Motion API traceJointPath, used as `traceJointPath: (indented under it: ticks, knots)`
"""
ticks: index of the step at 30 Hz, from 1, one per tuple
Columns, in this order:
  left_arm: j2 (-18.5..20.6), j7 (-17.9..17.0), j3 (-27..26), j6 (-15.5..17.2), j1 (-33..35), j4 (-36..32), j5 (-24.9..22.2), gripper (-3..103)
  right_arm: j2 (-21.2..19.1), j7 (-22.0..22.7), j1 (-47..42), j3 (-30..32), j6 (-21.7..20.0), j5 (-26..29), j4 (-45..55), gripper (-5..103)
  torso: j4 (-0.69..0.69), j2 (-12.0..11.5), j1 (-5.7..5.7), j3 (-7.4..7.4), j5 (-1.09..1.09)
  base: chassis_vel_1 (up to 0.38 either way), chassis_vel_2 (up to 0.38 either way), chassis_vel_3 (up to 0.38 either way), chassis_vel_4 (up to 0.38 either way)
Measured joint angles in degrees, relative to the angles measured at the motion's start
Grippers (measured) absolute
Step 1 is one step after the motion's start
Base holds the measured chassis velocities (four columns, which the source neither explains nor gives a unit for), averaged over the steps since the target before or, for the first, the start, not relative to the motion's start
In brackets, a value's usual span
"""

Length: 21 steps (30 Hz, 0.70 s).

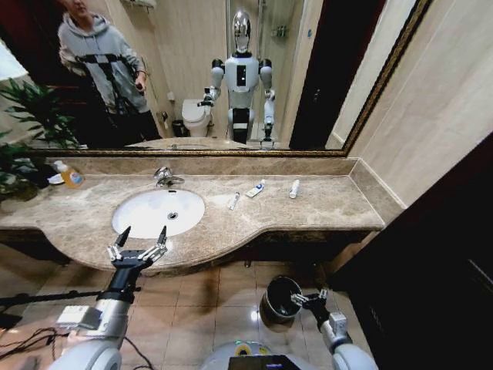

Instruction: Pick up the trash from the sink and place it in the trash bin.

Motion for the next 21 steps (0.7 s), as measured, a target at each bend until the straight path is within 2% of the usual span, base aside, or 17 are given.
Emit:
traceJointPath:
  ticks: [3,5,7,9,14,18,21]
  knots:
    - [0.0,0.0,0.0,0.0,0.0,0.0,0.0,100,0.1,0.2,-0.7,-0.5,-0.7,-1.3,5.1,100,0.00,0.0,0.00,0.00,0.00,0.000,0.000,0.000,0.000]
    - [0.0,0.0,0.0,0.0,0.0,0.0,0.0,100,0.1,-0.5,0.0,-1.0,-2.6,-0.6,9.6,100,0.00,0.0,0.00,0.00,-0.01,0.000,0.000,0.000,0.000]
    - [0.0,0.0,0.0,0.0,0.0,0.0,0.0,100,0.1,-1.4,1.0,-1.1,-3.9,1.1,11.1,100,0.00,0.0,0.00,0.00,-0.01,0.000,0.000,0.000,0.000]
    - [0.0,0.0,0.0,0.0,0.0,0.0,0.0,100,-0.1,-2.0,6.3,-1.6,-8.5,6.9,13.8,100,0.00,0.0,0.00,0.00,-0.01,0.000,0.000,0.000,0.000]
    - [0.0,0.0,0.0,0.0,0.0,0.0,0.0,100,-1.7,-1.0,15.1,-2.1,-11.4,9.6,12.4,100,0.01,0.0,0.01,0.01,0.00,0.000,0.000,0.000,0.000]
    - [0.0,0.0,0.0,0.0,0.0,0.0,0.0,100,-5.2,2.4,25.6,-3.6,-12.8,11.2,5.1,100,0.01,0.0,0.01,0.01,0.01,0.000,0.000,0.000,0.000]
    - [0.0,0.0,0.0,0.0,0.0,0.0,0.0,100,-6.0,4.0,30.8,-4.8,-14.1,11.9,1.4,100,0.00,0.0,0.01,0.01,0.01,0.000,0.000,0.000,0.000]
